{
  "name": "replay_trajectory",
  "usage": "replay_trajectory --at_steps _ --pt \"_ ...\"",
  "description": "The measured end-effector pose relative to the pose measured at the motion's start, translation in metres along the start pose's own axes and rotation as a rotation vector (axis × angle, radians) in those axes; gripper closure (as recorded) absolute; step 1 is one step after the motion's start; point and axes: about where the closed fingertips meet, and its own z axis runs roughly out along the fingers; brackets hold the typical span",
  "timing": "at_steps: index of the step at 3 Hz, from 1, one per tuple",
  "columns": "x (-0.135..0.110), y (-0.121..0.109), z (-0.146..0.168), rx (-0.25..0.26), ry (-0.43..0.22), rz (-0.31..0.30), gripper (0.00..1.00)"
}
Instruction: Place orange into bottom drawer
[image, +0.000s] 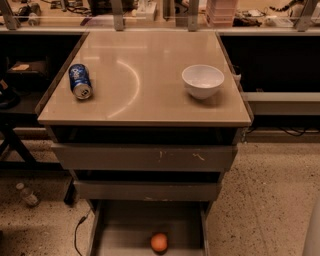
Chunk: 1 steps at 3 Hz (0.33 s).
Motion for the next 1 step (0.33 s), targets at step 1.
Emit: replay_trajectory --at_steps 1 --pt "0.0025 -0.0042 -0.0002 0.012 0.007 0.006 0.00"
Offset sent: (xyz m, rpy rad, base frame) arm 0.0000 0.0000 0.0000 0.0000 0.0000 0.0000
